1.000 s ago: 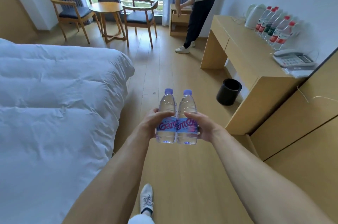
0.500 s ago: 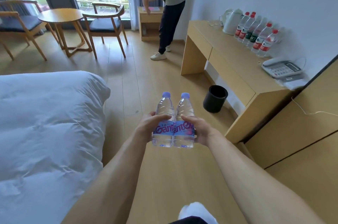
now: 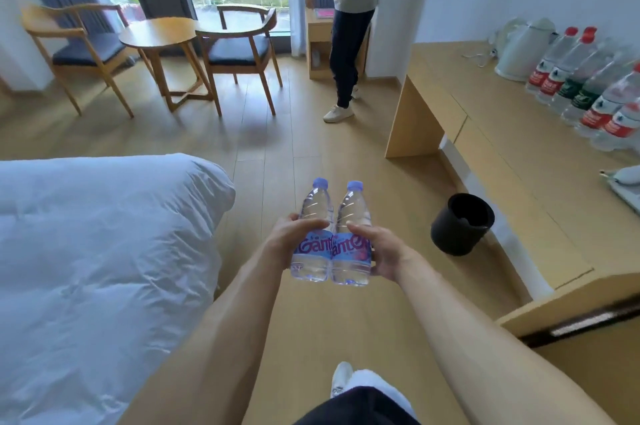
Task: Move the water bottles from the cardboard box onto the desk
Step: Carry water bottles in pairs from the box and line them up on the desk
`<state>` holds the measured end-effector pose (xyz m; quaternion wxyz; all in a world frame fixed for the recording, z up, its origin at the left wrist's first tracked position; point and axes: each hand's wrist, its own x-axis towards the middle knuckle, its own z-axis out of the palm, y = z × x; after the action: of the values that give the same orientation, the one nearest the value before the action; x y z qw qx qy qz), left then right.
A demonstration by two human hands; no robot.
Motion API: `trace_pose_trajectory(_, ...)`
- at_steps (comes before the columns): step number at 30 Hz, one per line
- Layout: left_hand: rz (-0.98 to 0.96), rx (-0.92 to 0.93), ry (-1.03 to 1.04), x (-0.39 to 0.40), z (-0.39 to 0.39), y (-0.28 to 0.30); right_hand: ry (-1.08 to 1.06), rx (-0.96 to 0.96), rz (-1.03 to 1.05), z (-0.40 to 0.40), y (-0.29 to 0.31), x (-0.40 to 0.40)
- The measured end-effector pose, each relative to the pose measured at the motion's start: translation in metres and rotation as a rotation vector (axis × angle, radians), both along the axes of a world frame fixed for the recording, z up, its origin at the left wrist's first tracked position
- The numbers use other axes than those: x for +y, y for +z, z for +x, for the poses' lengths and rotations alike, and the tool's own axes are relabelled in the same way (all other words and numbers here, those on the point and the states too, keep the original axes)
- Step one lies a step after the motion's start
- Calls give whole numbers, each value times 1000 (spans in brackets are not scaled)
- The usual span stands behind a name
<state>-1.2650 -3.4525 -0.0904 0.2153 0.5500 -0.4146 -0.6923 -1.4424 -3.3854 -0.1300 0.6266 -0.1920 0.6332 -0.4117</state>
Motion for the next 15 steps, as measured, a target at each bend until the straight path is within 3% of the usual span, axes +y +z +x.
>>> trace_pose_trajectory(7,-16,0,104,-93,-49,3,123,7,-41,-57,10,-107)
trace_pose_trajectory(15,-5,3,35,-181,-119,-4,33,4,-19,-123,6,-184)
